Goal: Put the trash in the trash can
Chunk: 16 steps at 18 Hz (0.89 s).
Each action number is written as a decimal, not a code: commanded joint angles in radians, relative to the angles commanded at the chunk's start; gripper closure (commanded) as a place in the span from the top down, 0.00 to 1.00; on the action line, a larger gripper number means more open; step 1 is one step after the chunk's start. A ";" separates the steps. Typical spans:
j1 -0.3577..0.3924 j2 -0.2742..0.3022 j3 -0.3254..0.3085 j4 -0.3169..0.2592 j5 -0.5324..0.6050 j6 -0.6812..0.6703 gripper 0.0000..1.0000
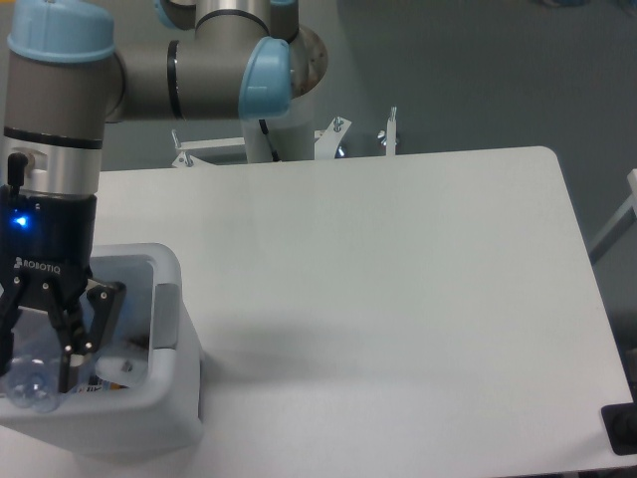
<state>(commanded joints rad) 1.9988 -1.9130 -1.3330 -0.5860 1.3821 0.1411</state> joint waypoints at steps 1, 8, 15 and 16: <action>0.000 0.005 0.000 0.000 0.000 0.000 1.00; 0.051 0.009 -0.028 -0.005 0.086 -0.008 1.00; 0.184 -0.001 -0.037 -0.012 0.196 0.023 1.00; 0.205 -0.001 -0.041 -0.017 0.199 0.066 1.00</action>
<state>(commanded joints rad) 2.2041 -1.9144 -1.3744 -0.6028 1.5815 0.2067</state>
